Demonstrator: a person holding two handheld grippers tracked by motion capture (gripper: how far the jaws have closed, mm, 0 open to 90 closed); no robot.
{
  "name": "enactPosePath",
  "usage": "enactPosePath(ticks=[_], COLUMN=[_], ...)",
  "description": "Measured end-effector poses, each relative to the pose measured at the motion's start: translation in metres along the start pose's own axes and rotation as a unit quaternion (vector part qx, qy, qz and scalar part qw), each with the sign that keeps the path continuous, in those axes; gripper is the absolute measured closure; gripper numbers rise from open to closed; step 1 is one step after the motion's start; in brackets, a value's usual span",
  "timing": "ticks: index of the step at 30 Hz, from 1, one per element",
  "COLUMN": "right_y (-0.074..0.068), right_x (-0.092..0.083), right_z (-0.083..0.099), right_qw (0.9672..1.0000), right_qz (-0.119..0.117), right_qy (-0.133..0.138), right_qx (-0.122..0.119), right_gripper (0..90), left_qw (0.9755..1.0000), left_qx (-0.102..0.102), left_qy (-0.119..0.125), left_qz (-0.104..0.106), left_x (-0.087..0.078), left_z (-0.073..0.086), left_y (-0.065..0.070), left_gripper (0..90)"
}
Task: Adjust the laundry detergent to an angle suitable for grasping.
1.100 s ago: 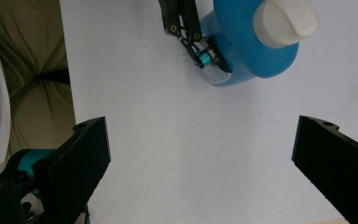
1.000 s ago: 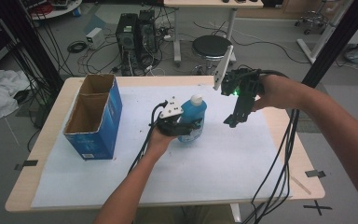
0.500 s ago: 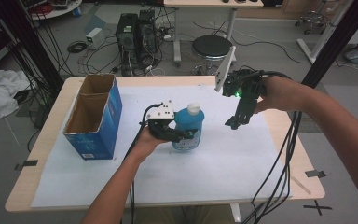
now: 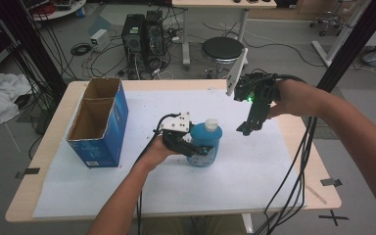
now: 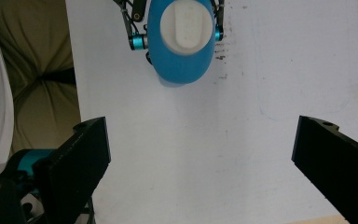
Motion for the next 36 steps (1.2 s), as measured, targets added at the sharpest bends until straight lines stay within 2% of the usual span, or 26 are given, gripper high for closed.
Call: enactPosePath(ticks=[7, 14, 20, 25, 29, 36], right_y=[0.001, 0.003, 0.003, 0.002, 0.001, 0.001], right_x=[0.0, 0.001, 0.001, 0.001, 0.002, 0.002], right_z=[0.0, 0.001, 0.001, -0.001, -0.002, -0.001], right_qw=[1.0, 1.0, 1.0, 1.0, 1.0, 1.0], right_qz=[0.0, 0.002, 0.002, 0.003, 0.002, 0.005], right_qy=[-0.001, -0.002, -0.002, -0.002, -0.002, -0.002], right_qx=[0.005, 0.005, 0.004, 0.004, 0.004, 0.002], right_gripper=[3.3, 3.3, 3.3, 3.3, 3.3, 3.3], left_qw=[0.9998, 0.9996, 0.9995, 0.9996, 0.9997, 0.9998], left_qx=[-0.007, -0.014, -0.019, -0.001, -0.003, -0.006], left_qy=[-0.008, -0.008, -0.011, -0.01, -0.004, -0.011], left_qz=[0.017, 0.022, 0.023, 0.026, 0.023, 0.017], left_x=[0.01, 0.017, 0.014, 0.012, 0.011, 0.011], left_z=[0.009, 0.016, 0.018, 0.019, 0.02, 0.02], left_y=[0.0, -0.001, -0.001, 0.001, 0.002, 0.003], left_gripper=[44.4, 44.4, 44.4, 44.2, 43.8, 43.1])
Point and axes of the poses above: each handheld gripper's, and its own axes: x roughly forward along the jaws, z roughly out of its underside, y roughly to its right, the point moved 5 cm from there along x, roughly forward along the jaws, and after that the axes turned 11 degrees about y, right-handed, at the moved point
